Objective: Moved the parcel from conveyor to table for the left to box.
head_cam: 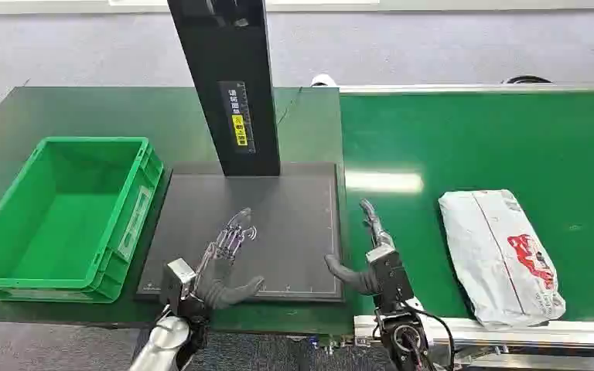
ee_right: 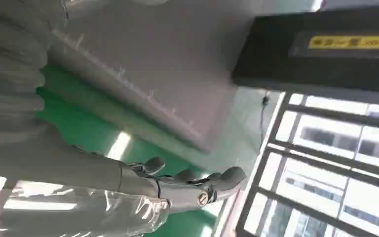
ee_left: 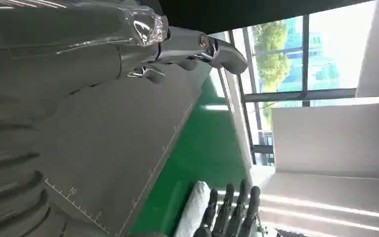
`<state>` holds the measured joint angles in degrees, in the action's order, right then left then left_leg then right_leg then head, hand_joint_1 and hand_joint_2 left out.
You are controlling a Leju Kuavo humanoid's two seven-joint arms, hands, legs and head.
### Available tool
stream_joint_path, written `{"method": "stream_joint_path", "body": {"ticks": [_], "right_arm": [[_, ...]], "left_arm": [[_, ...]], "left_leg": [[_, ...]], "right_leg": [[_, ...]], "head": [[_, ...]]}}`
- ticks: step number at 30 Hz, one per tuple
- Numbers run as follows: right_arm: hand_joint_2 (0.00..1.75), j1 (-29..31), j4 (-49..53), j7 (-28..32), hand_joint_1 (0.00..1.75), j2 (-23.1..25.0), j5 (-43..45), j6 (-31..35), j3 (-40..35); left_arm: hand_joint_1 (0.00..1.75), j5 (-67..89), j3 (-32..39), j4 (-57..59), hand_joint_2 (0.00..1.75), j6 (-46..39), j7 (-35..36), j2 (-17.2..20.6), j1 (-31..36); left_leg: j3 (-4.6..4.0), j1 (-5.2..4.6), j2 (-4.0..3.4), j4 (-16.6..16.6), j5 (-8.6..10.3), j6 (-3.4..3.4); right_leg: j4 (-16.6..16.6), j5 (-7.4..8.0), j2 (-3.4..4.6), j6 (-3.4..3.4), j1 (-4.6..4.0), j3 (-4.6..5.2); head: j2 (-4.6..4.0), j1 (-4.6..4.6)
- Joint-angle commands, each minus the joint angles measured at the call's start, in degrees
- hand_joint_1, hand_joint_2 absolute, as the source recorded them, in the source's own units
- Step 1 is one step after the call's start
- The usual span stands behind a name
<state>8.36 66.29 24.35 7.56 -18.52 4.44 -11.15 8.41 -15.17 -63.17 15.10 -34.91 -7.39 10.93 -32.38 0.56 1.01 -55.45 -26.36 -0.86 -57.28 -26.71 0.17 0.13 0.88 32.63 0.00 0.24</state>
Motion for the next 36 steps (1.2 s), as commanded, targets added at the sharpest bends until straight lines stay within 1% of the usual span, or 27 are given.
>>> {"method": "stream_joint_path", "body": {"ticks": [1,6,11,12,14,16,17,18,19,20,21,24,25,26,28,29,30,31,32,33,35,36], "right_arm": [[1.75,4.94,-3.03,-2.42,0.0,-6.78,-7.96,3.95,5.44],[1.75,7.05,-5.29,-2.13,0.0,-8.77,-13.85,4.3,7.64],[1.75,8.06,-7.64,-3.76,0.0,-10.73,-16.45,5.61,9.87],[1.75,8.23,-8.58,-5.41,0.0,-11.27,-19.2,8.15,10.25],[1.75,8.36,-9.63,-5.93,0.0,-12.12,-19.57,8.53,11.09],[1.75,10.18,-13.9,-7.34,0.0,-13.01,-19.76,9.62,14.1],[1.75,10.63,-14.85,-6.73,0.0,-13.36,-19.73,9.44,14.82],[1.75,11.15,-16.09,-7.86,0.0,-13.64,-20.79,10.44,15.67],[1.75,11.5,-16.99,-10.06,0.0,-14.38,-24.03,12.64,15.43],[1.75,11.51,-17.02,-10.02,0.0,-14.57,-23.94,12.53,15.57],[1.75,11.81,-17.89,-13.19,0.0,-14.98,-26.1,12.97,16.05],[1.75,12.13,-18.46,-16.41,0.0,-15.36,-27.51,9.84,17.22],[1.75,12.29,-18.76,-17.49,0.0,-15.44,-28.22,9.45,17.32],[1.75,12.29,-18.76,-17.49,0.0,-15.44,-28.22,9.45,17.32],[1.75,13.88,-21.33,-22.93,0.0,-16.01,-31.74,7.53,16.75],[1.75,14.2,-21.66,-22.99,0.0,-15.99,-31.77,7.22,16.81],[1.75,14.66,-22.56,-24.57,0.0,-16.31,-33.24,7.15,16.19],[1.75,16.06,-24.85,-28.06,0.0,-16.66,-35.62,6.2,15.38],[1.75,16.48,-25.36,-28.52,0.0,-16.64,-35.9,5.97,15.43],[1.75,17.54,-27.59,-30.14,0.0,-16.77,-37.43,4.97,15.15],[1.75,17.94,-28.71,-30.81,0.0,-16.82,-38.25,4.68,15.24],[1.75,18.4,-30.2,-32.44,0.0,-17.01,-40.13,4.04,14.75]], "left_arm": [[0.0,0.04,0.72,0.43,1.75,0.01,0.5,0.9,-1.46],[0.0,0.17,1.73,-2.64,1.75,-0.2,0.53,1.53,-4.1],[0.0,0.15,2.13,-4.57,1.75,0.11,0.48,1.95,-6.25],[0.0,0.22,2.08,-4.89,1.75,0.34,0.53,2.01,-6.54],[0.0,0.27,2.02,-5.01,1.75,0.4,0.53,2.0,-6.63],[0.0,0.33,1.75,-4.75,1.75,0.48,0.58,2.08,-6.19],[0.0,0.33,1.72,-4.54,1.75,0.42,0.6,2.09,-6.09],[0.0,0.27,1.7,-4.45,1.75,0.49,0.68,2.07,-5.99],[0.0,0.26,1.66,-4.42,1.75,0.54,0.74,2.08,-5.9],[0.0,0.26,1.65,-4.43,1.75,0.54,0.74,2.07,-5.88],[0.0,0.29,1.62,-4.44,1.75,0.56,0.92,2.05,-5.8],[0.0,0.17,1.89,-4.71,1.75,0.45,1.55,2.02,-5.58],[0.0,0.17,1.94,-4.75,1.75,0.38,1.63,2.02,-5.54],[0.0,0.17,1.94,-4.75,1.75,0.38,1.63,2.02,-5.54],[0.0,0.09,1.96,-4.46,1.75,0.11,2.08,2.29,-4.97],[0.0,0.03,2.01,-4.37,1.75,0.08,2.18,2.29,-4.86],[0.0,0.01,2.05,-4.29,1.75,0.03,2.24,2.32,-4.73],[0.0,-0.17,2.18,-4.15,1.75,-0.02,2.6,2.2,-4.47],[0.0,-0.19,2.18,-4.21,1.75,-0.05,2.73,2.12,-4.39],[0.0,-0.23,2.27,-4.31,1.75,-0.16,2.96,2.02,-4.41],[0.0,-0.22,2.3,-4.48,1.75,-0.29,3.1,1.89,-4.59],[0.0,-0.18,2.39,-4.62,1.75,-0.45,3.33,1.84,-4.76]], "left_leg": [[0.06,-0.01,-0.06,0.02,0.0,0.05],[0.08,0.01,-0.19,0.01,-0.05,0.04],[0.09,0.01,-0.18,0.02,-0.04,0.04],[0.09,0.05,-0.19,0.01,-0.05,0.06],[0.06,0.03,-0.09,0.01,-0.03,0.05],[0.05,0.03,-0.07,-0.01,-0.03,0.08],[0.03,0.0,-0.02,0.0,-0.01,0.05],[0.03,0.03,-0.07,-0.01,-0.02,0.06],[0.04,0.0,-0.07,0.0,-0.02,0.05],[0.04,0.03,-0.13,-0.02,-0.03,0.05],[0.02,0.01,-0.06,0.0,-0.01,0.05],[0.01,0.0,-0.04,-0.02,-0.03,0.04],[0.02,0.03,-0.13,-0.03,-0.05,0.04],[0.01,-0.02,-0.06,-0.01,-0.03,0.03],[0.04,0.04,-0.16,-0.02,-0.06,0.03],[0.01,0.0,-0.11,-0.04,-0.04,0.03],[0.01,0.01,-0.13,-0.05,-0.05,0.04],[0.01,0.04,-0.18,-0.05,-0.05,0.04],[0.0,0.0,-0.11,-0.04,-0.03,0.04],[-0.01,0.02,-0.2,-0.06,-0.04,0.05],[-0.01,0.02,-0.22,-0.06,-0.03,0.05],[-0.01,0.01,-0.15,-0.05,-0.03,0.05]], "right_leg": [[0.07,0.02,-0.02,0.0,0.0,-0.08],[0.09,0.04,0.09,-0.01,-0.01,-0.09],[0.1,0.04,0.09,-0.02,-0.02,-0.09],[0.14,0.05,0.06,-0.02,-0.06,-0.13],[0.11,0.04,0.02,0.0,-0.03,-0.1],[0.12,0.04,-0.03,0.0,-0.04,-0.12],[0.08,0.03,-0.04,0.01,0.0,-0.09],[0.11,0.05,-0.02,0.01,-0.04,-0.1],[0.08,0.04,-0.01,0.0,-0.01,-0.08],[0.09,0.06,0.04,0.0,-0.03,-0.09],[0.1,0.07,-0.02,0.02,-0.01,-0.08],[0.07,0.04,-0.02,0.02,0.01,-0.06],[0.08,0.06,0.05,0.01,-0.03,-0.06],[0.04,0.04,0.02,0.03,0.03,-0.03],[0.1,0.06,0.07,0.0,-0.04,-0.07],[0.03,0.05,0.05,0.02,0.01,-0.02],[0.05,0.06,0.06,0.01,-0.01,-0.03],[0.07,0.08,0.1,0.01,-0.04,-0.03],[0.04,0.07,0.07,0.03,0.01,-0.01],[0.06,0.1,0.13,0.03,-0.01,0.0],[0.06,0.11,0.14,0.03,-0.02,0.0],[0.05,0.09,0.09,0.03,-0.01,-0.01]], "head": [[0.0,0.02],[0.0,0.02],[0.0,0.02],[0.0,0.02],[0.0,0.02],[0.0,0.0],[0.0,0.02],[0.0,0.02],[0.0,0.02],[0.0,0.0],[0.0,0.04],[0.0,0.02],[0.0,0.02],[0.0,0.02],[0.0,0.02],[0.0,0.02],[0.0,0.02],[0.0,0.04],[0.0,0.02],[0.0,0.02],[0.0,0.02],[0.0,0.02]]}}
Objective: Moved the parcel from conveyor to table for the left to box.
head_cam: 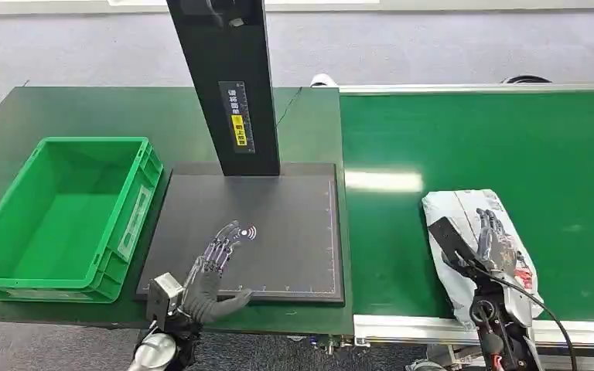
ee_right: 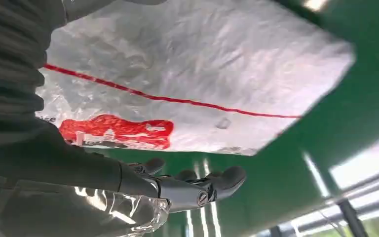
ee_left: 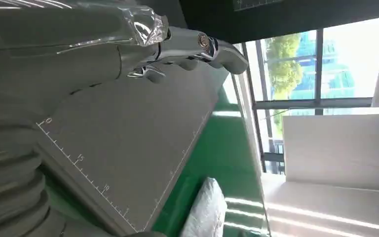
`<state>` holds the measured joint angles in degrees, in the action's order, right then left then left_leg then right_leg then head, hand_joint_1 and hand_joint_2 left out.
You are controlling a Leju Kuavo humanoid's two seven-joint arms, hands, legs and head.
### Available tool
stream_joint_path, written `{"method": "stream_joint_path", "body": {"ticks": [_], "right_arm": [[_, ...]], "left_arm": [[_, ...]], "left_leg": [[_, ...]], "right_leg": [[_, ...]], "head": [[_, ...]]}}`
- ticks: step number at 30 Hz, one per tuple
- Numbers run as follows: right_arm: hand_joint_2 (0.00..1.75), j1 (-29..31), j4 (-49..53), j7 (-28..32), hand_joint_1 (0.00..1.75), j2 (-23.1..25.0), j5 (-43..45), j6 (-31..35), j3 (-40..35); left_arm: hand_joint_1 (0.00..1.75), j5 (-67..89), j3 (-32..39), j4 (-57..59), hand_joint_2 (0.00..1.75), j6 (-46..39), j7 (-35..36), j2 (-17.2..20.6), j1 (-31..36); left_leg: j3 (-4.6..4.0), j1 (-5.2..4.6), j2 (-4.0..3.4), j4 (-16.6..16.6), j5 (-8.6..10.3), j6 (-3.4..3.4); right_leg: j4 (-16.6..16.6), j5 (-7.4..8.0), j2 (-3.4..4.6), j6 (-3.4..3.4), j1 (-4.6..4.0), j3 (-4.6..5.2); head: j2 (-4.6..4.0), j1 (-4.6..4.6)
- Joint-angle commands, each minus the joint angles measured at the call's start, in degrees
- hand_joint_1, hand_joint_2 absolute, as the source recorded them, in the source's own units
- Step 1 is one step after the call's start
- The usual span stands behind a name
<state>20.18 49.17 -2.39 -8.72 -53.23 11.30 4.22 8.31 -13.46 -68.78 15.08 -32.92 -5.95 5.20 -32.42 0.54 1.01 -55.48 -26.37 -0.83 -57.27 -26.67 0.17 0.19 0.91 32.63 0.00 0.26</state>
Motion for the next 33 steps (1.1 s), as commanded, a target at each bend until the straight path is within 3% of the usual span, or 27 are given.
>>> {"method": "stream_joint_path", "body": {"ticks": [1,6,15,16,18,33], "right_arm": [[1.75,6.88,-14.45,-7.23,0.0,-0.86,-7.19,-4.03,-0.99],[1.75,7.15,-17.77,-11.71,0.0,-1.09,-12.85,-6.57,-2.86],[1.75,7.14,-17.6,-11.53,0.0,0.34,-15.35,-10.87,-3.02],[1.75,7.29,-17.39,-10.8,1.43,0.42,-15.48,-11.41,-3.2],[1.75,7.43,-17.16,-10.48,1.75,0.53,-15.45,-11.64,-3.17],[1.75,6.13,-10.85,-1.87,1.75,2.25,-8.64,-12.53,-2.43]], "left_arm": [[0.0,-0.02,0.78,1.05,1.75,-0.63,1.52,0.33,0.81],[0.0,0.18,0.83,1.15,1.75,-1.05,1.68,-0.01,0.05],[0.0,0.95,1.39,-0.35,1.75,-1.32,2.14,-0.36,-1.18],[0.0,0.97,1.56,-0.77,1.75,-1.37,2.19,-0.27,-1.43],[0.0,0.97,1.68,-1.04,1.75,-1.39,2.19,-0.15,-1.64],[0.0,0.78,2.45,-2.74,1.75,-1.31,2.3,0.52,-2.94]], "left_leg": [[0.03,0.01,-0.11,0.0,-0.01,0.02],[0.07,0.03,-0.14,0.01,-0.03,0.01],[0.07,0.06,-0.13,0.0,-0.02,0.03],[0.06,0.03,-0.09,0.0,-0.02,0.02],[0.1,0.03,-0.11,0.0,-0.03,0.03],[0.15,0.04,-0.11,-0.03,-0.02,0.01]], "right_leg": [[0.03,0.03,0.05,-0.02,-0.02,-0.03],[0.06,0.02,0.06,-0.03,-0.04,-0.06],[0.1,0.05,0.06,-0.03,-0.07,-0.1],[0.06,0.02,0.05,-0.01,-0.04,-0.08],[0.07,0.02,0.05,-0.02,-0.05,-0.13],[0.06,0.04,0.04,-0.01,-0.05,-0.19]], "head": [[0.0,0.0],[0.0,0.0],[0.0,0.0],[0.0,0.0],[0.0,-0.02],[0.0,0.0]]}}
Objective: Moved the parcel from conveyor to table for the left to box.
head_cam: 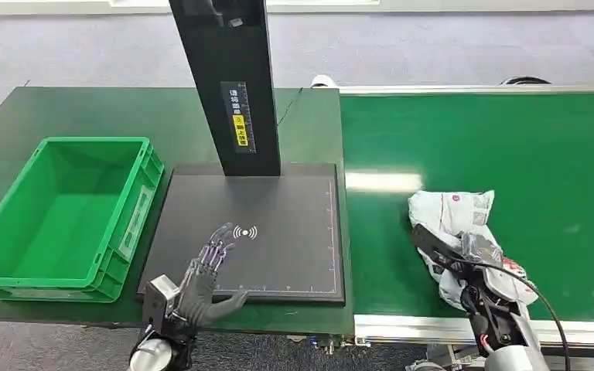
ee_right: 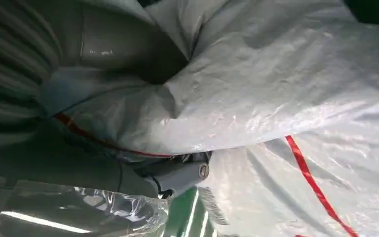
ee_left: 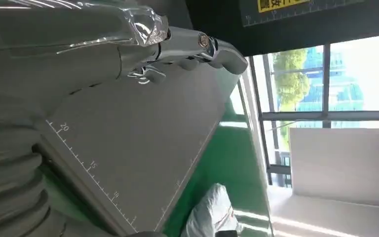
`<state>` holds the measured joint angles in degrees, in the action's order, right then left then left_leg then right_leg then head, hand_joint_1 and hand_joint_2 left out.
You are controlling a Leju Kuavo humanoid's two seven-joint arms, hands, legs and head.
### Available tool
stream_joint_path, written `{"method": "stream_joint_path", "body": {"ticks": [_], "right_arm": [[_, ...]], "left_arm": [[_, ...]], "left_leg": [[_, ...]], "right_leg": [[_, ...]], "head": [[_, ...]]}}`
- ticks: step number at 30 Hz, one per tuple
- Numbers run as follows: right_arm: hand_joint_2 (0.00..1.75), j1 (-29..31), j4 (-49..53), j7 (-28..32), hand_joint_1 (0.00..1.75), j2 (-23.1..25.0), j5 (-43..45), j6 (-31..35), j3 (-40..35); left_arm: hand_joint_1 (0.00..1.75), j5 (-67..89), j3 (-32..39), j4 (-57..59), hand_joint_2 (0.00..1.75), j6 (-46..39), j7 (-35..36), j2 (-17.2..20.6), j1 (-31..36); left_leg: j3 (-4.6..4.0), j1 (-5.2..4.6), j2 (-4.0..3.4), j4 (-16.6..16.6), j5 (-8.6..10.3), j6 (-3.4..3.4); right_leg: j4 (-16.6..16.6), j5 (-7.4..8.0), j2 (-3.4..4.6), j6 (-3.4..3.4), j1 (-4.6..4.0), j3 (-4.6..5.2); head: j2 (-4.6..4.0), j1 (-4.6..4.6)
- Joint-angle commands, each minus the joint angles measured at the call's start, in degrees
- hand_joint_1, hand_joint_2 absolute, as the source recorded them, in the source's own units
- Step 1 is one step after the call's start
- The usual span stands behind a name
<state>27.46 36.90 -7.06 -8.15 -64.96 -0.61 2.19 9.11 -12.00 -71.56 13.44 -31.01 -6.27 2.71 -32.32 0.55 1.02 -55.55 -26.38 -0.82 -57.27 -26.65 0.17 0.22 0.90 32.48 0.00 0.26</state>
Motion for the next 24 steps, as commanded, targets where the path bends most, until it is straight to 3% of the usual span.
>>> {"method": "stream_joint_path", "body": {"ticks": [1,9,12,15,19,24], "right_arm": [[1.75,-1.24,2.02,3.71,1.75,1.73,3.82,-0.21,-0.42],[1.75,-1.14,2.41,4.3,1.75,1.79,4.25,0.1,-0.41],[1.75,-2.34,6.48,10.25,1.75,2.11,7.12,5.56,-1.35],[1.75,-4.74,14.43,11.09,1.75,2.81,6.95,11.15,-2.03],[1.75,-8.26,26.01,19.7,1.75,4.3,9.34,20.13,-2.21],[1.75,-13.9,40.48,26.04,1.75,5.78,12.86,23.86,-2.82]], "left_arm": [[0.0,-0.09,0.98,0.06,1.75,0.39,0.36,0.89,-0.37],[0.0,-0.11,0.98,0.03,1.75,0.38,0.34,0.91,-0.33],[0.0,-0.55,1.11,-1.02,1.75,0.34,0.06,1.28,-1.21],[0.0,-0.71,1.45,-2.33,1.75,0.44,-0.48,1.39,-2.14],[0.0,-1.54,1.77,-2.37,1.75,1.19,-1.45,0.95,-2.11],[0.0,-1.16,1.25,-0.43,1.75,1.55,-2.16,0.64,-0.68]], "left_leg": [[0.03,0.06,-0.16,0.04,-0.02,0.0],[0.0,0.05,-0.18,0.02,-0.04,0.01],[-0.01,0.05,-0.16,0.02,-0.04,0.01],[-0.05,0.03,-0.27,-0.01,-0.07,0.01],[-0.18,0.04,-0.27,-0.04,-0.09,0.0],[-0.26,0.04,-0.2,-0.06,-0.12,0.01]], "right_leg": [[0.1,0.04,0.05,-0.06,-0.08,-0.03],[0.08,0.03,0.08,-0.05,-0.07,0.01],[0.08,0.02,0.07,-0.05,-0.07,0.01],[0.02,0.02,0.17,-0.06,-0.05,0.08],[-0.01,-0.01,0.16,-0.07,-0.06,0.21],[-0.03,-0.06,0.09,-0.08,-0.06,0.3]], "head": [[0.0,0.0],[0.0,0.0],[0.0,0.0],[0.0,0.0],[0.0,0.0],[0.0,0.0]]}}
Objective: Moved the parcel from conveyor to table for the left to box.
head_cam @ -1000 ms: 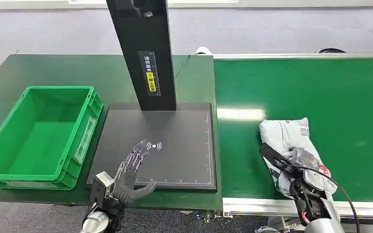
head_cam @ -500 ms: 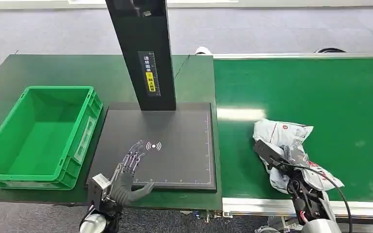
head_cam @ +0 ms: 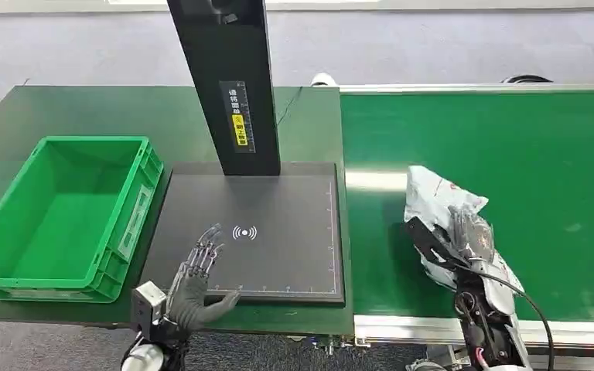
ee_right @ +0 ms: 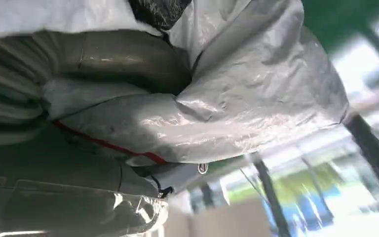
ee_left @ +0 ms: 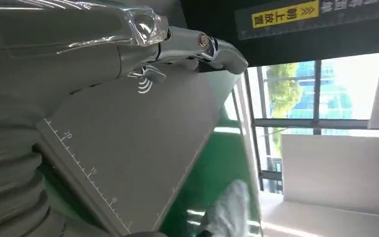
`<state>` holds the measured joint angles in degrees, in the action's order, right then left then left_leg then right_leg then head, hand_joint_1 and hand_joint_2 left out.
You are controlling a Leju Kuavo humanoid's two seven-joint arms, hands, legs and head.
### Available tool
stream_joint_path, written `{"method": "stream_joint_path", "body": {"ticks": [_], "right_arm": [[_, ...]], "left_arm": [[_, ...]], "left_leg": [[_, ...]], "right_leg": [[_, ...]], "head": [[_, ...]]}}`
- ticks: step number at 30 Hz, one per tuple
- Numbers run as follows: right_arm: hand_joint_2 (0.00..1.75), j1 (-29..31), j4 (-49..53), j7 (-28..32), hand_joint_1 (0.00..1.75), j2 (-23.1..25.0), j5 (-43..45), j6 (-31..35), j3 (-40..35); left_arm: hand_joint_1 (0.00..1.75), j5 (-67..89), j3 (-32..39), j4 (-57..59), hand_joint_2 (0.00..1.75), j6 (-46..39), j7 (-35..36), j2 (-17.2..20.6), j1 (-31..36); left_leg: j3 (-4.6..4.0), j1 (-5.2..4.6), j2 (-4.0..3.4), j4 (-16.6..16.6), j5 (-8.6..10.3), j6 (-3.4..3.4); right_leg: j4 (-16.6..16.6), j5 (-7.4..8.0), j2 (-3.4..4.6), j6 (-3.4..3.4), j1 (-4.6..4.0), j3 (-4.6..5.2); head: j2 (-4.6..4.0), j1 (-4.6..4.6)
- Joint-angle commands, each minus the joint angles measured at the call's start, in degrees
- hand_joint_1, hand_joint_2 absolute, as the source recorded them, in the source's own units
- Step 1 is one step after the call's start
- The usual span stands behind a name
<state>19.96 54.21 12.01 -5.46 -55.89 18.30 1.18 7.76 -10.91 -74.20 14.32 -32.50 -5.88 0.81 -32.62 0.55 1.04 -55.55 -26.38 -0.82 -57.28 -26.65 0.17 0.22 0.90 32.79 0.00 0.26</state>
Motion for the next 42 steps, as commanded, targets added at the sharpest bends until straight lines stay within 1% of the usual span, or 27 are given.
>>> {"method": "stream_joint_path", "body": {"ticks": [1,7,9,10,12,13,14,15,16,18,20,21,22,23,24,25,26,27,29,31,34,35,37,39,42], "right_arm": [[1.75,-6.83,24.26,8.14,1.75,3.16,4.71,5.24,-2.01],[1.75,-7.26,24.82,7.99,1.75,3.18,4.63,5.22,-2.04],[1.75,-7.16,26.05,12.1,1.75,2.75,6.11,5.79,-3.64],[1.75,-7.14,26.6,12.69,1.75,2.66,6.02,5.51,-4.36],[1.75,-6.24,27.95,15.01,1.75,1.1,3.65,2.09,-10.04],[1.75,-5.75,28.0,14.98,1.75,0.86,2.38,0.45,-12.12],[1.75,-4.99,27.18,14.18,1.75,0.04,-0.14,-3.0,-15.26],[1.75,-3.92,25.57,13.54,1.75,-0.14,-2.48,-5.83,-18.88],[1.75,-2.85,23.48,13.26,1.75,-0.06,-3.03,-7.68,-21.53],[1.75,1.4,15.73,12.84,1.75,-1.14,-6.62,-11.48,-30.89],[1.75,5.07,9.45,12.82,1.75,-0.42,-7.16,-13.06,-36.77],[1.75,7.38,5.64,12.4,1.75,0.25,-7.38,-13.14,-40.52],[1.75,8.21,4.31,12.4,1.75,0.94,-7.48,-13.49,-41.69],[1.75,10.44,0.78,12.6,1.75,1.74,-7.51,-14.17,-43.95],[1.75,12.63,-2.67,12.31,1.75,2.65,-6.92,-14.55,-46.36],[1.75,13.75,-4.19,12.28,1.75,2.93,-6.66,-14.63,-47.75],[1.75,15.02,-6.01,12.27,1.75,3.47,-6.08,-15.13,-49.3],[1.75,16.0,-7.41,12.94,1.75,3.8,-5.75,-15.86,-50.89],[1.75,16.36,-8.16,12.95,1.75,4.3,-5.3,-15.84,-51.31],[1.75,16.3,-8.2,12.97,1.75,4.18,-5.22,-15.69,-51.34],[1.75,16.27,-8.19,13.0,1.75,4.05,-5.17,-15.6,-51.38],[1.75,16.27,-8.19,13.0,1.75,4.05,-5.17,-15.6,-51.38],[1.75,17.65,-9.17,14.57,1.75,4.66,-4.16,-15.96,-54.86],[1.75,17.55,-8.48,16.91,1.75,5.79,-2.26,-14.96,-57.27],[1.75,17.49,-6.68,16.81,1.75,6.33,-1.47,-12.29,-60.41]], "left_arm": [[0.0,0.14,0.19,2.31,1.75,0.67,-0.8,0.25,1.31],[0.0,0.12,0.2,2.36,1.75,0.68,-0.86,0.27,1.28],[0.0,-0.05,0.03,2.62,1.75,0.82,-1.08,0.45,1.49],[0.0,-0.08,-0.03,2.76,1.75,0.88,-1.15,0.51,1.63],[0.0,-0.54,-0.2,3.55,1.75,0.92,-1.89,0.76,2.65],[0.0,-0.31,0.11,3.63,1.75,-0.32,-2.35,0.57,2.98],[0.0,-0.34,0.52,3.79,1.75,-1.54,-2.64,0.33,3.45],[0.0,-1.46,1.17,3.89,1.75,-1.88,-2.75,0.06,3.76],[0.0,-1.79,1.26,3.9,1.75,-2.09,-2.82,0.18,3.91],[0.0,-2.55,1.18,3.95,1.75,-2.08,-2.93,0.51,4.2],[0.0,-2.66,1.18,4.1,1.75,-2.01,-2.86,0.54,4.4],[0.0,-2.66,1.48,4.47,1.75,-2.11,-2.73,0.12,4.59],[0.0,-2.66,1.52,4.68,1.75,-2.18,-2.75,-0.14,4.71],[0.0,-2.71,1.69,5.39,1.75,-2.3,-2.72,-0.48,5.07],[0.0,-2.62,1.64,5.64,1.75,-2.45,-2.73,-0.79,5.2],[0.0,-2.6,1.62,5.57,1.75,-2.56,-2.73,-0.87,5.21],[0.0,-2.57,1.56,5.4,1.75,-2.66,-2.73,-0.9,5.06],[0.0,-2.56,1.56,5.28,1.75,-2.76,-2.73,-0.88,4.99],[0.0,-2.62,1.6,5.1,1.75,-2.76,-2.72,-0.8,4.87],[0.0,-2.64,1.65,5.08,1.75,-2.76,-2.72,-0.74,4.84],[0.0,-2.64,1.66,5.07,1.75,-2.77,-2.72,-0.74,4.83],[0.0,-2.64,1.66,5.07,1.75,-2.77,-2.72,-0.74,4.83],[0.0,-2.65,1.86,4.12,1.75,-3.23,-2.74,-0.47,4.23],[0.0,-2.88,2.29,2.47,1.75,-3.59,-2.73,-0.09,3.31],[0.0,-3.31,2.43,0.92,1.75,-3.55,-2.2,0.19,2.37]], "left_leg": [[0.0,0.0,-0.11,-0.03,-0.06,0.01],[-0.01,-0.01,-0.12,0.0,-0.03,0.03],[-0.01,0.01,-0.14,-0.01,-0.04,0.03],[0.01,0.02,-0.19,-0.02,-0.05,0.04],[0.0,0.02,-0.25,-0.04,-0.08,0.03],[-0.02,-0.01,-0.24,-0.01,-0.06,0.02],[0.02,0.02,-0.34,-0.04,-0.1,0.02],[-0.01,0.0,-0.29,-0.02,-0.07,0.02],[0.04,0.02,-0.36,-0.02,-0.08,0.02],[0.13,0.07,-0.56,0.03,-0.09,0.02],[0.12,0.05,-0.51,0.04,-0.06,0.02],[0.16,0.08,-0.64,0.05,-0.06,0.03],[0.11,0.07,-0.53,0.04,-0.06,0.02],[0.09,0.05,-0.44,0.05,-0.04,0.02],[0.13,0.07,-0.61,0.05,-0.05,0.03],[0.08,0.03,-0.35,0.05,-0.01,0.03],[0.13,0.06,-0.55,0.04,-0.05,0.04],[0.09,0.03,-0.46,0.04,-0.03,0.04],[0.09,0.05,-0.47,0.02,-0.04,0.04],[0.06,0.02,-0.28,0.02,-0.02,0.02],[0.04,0.02,-0.17,0.02,0.0,0.02],[0.08,0.05,-0.23,0.02,-0.01,0.02],[0.05,0.02,-0.24,0.01,-0.01,0.02],[0.04,0.03,-0.33,0.01,-0.01,0.02],[0.09,0.05,-0.36,0.02,-0.05,0.02]], "right_leg": [[-0.03,-0.04,0.02,-0.05,-0.01,0.03],[0.01,-0.01,0.03,-0.03,-0.01,0.02],[0.02,0.01,0.04,-0.04,-0.02,0.01],[0.03,0.01,0.07,-0.05,-0.04,0.0],[0.0,-0.01,0.12,-0.06,-0.04,0.02],[-0.01,0.01,0.14,-0.04,-0.01,0.06],[0.0,0.01,0.2,-0.07,-0.05,0.04],[-0.01,0.03,0.19,-0.04,-0.02,0.07],[0.01,0.03,0.25,-0.05,-0.04,0.04],[0.07,0.1,0.47,-0.07,-0.09,0.0],[0.04,0.1,0.51,-0.03,-0.08,0.02],[0.08,0.14,0.59,-0.04,-0.12,0.0],[0.05,0.11,0.49,-0.02,-0.11,0.0],[0.03,0.09,0.42,-0.01,-0.09,0.01],[0.07,0.13,0.54,-0.02,-0.12,0.01],[0.03,0.06,0.32,-0.01,-0.08,0.0],[0.07,0.11,0.5,-0.02,-0.11,-0.02],[0.03,0.08,0.44,-0.01,-0.07,0.0],[0.05,0.08,0.41,-0.02,-0.1,-0.02],[0.01,0.03,0.25,-0.02,-0.06,-0.01],[0.01,0.02,0.15,-0.02,-0.05,-0.02],[0.04,0.03,0.17,-0.04,-0.08,-0.06],[0.0,0.03,0.2,-0.02,-0.04,0.01],[0.0,0.06,0.28,-0.03,-0.06,0.04],[0.02,0.04,0.33,-0.05,-0.09,-0.01]], "head": [[0.0,0.0],[0.0,0.0],[0.0,0.0],[0.0,0.0],[0.0,0.0],[0.0,0.0],[0.0,0.0],[0.0,0.0],[0.0,0.0],[0.0,0.0],[0.0,0.0],[0.0,0.0],[0.0,0.02],[0.0,0.0],[0.0,0.0],[0.0,-0.02],[0.0,0.02],[0.0,-0.02],[0.0,-0.02],[0.0,-0.02],[0.0,-0.02],[0.0,0.0],[0.0,0.0],[0.0,0.0],[0.0,0.0]]}}
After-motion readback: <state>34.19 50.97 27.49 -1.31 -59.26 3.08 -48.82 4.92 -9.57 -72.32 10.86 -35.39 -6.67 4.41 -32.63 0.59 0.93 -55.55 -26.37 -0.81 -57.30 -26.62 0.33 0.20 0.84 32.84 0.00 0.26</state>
